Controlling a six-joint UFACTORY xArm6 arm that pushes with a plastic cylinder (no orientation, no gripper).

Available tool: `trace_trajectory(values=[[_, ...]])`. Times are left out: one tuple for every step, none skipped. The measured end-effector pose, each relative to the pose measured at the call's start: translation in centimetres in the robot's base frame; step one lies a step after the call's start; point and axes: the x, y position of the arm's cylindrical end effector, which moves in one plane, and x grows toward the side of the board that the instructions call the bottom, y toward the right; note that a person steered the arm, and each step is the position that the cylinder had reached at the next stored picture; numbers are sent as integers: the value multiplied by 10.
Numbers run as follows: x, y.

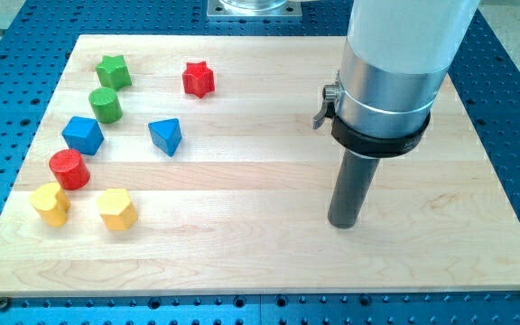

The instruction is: Move the blue triangle red star vertically above the yellow hexagon

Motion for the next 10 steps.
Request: trace_trajectory(values=[[0, 1], [0, 1], [0, 1], [0, 0], [-57, -59], [-106, -106], [-125, -167], [-124, -187], [-124, -210], [-119, -214]])
